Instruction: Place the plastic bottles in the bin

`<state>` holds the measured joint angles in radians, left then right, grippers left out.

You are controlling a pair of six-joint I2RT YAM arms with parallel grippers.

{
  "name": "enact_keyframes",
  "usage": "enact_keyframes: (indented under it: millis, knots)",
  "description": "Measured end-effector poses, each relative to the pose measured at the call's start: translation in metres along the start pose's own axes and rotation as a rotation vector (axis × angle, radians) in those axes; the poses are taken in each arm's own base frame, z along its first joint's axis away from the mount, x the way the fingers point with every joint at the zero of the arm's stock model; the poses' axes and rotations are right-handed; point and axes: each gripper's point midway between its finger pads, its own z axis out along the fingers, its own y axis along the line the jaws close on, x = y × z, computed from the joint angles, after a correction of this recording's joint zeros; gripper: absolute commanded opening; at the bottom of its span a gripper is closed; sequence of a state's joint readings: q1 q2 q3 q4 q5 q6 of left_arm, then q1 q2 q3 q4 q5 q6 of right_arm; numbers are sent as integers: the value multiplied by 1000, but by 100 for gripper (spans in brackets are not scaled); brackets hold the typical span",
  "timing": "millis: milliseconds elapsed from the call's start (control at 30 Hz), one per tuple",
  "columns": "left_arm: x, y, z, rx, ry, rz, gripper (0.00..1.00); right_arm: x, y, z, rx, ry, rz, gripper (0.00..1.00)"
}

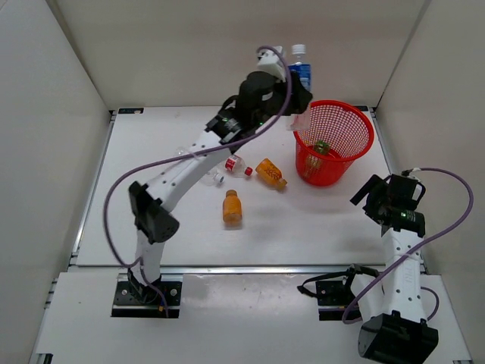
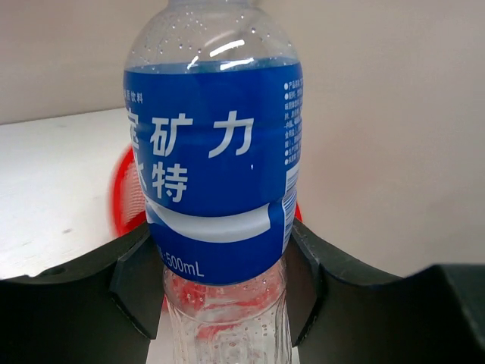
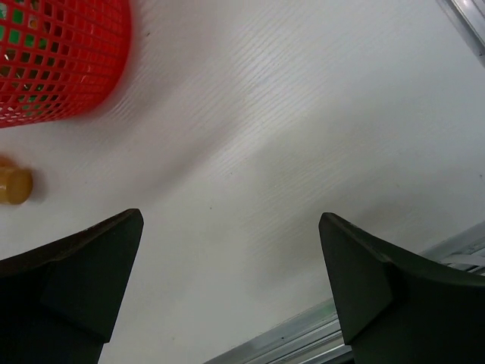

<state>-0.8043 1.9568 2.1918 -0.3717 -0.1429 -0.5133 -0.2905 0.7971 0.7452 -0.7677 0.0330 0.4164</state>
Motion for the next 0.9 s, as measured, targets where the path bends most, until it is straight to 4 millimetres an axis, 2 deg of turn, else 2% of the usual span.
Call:
enact_keyframes:
  millis: [67,100,233,367,433,467,533,600,767,900]
  knots:
    - [23,-14,26,55,13,-5,50,0,-1,-1,2,-8,11,100]
    - [39,-14,36,65,34,-12,52,0,-1,-3,0,-10,14,99]
    - [93,-4,81,76,64,-32,59,2,4,-6,-25,-10,19,99]
    - [131,7,112,67,58,-61,57,8,9,-6,-56,6,22,99]
    - [137,2,121,79,40,-76,58,15,13,-6,-73,21,14,99]
    - [137,-2,123,89,27,-83,63,19,14,-6,-80,29,11,99]
    - [138,-9,123,103,14,-87,86,27,15,-7,-89,45,8,99]
    - [137,-19,122,122,2,-91,98,32,15,-9,-93,52,7,99]
    - [136,-36,115,155,6,-80,99,40,15,-12,-102,70,-14,99]
    - [126,-40,94,143,46,-27,99,50,29,-15,-150,93,-88,99]
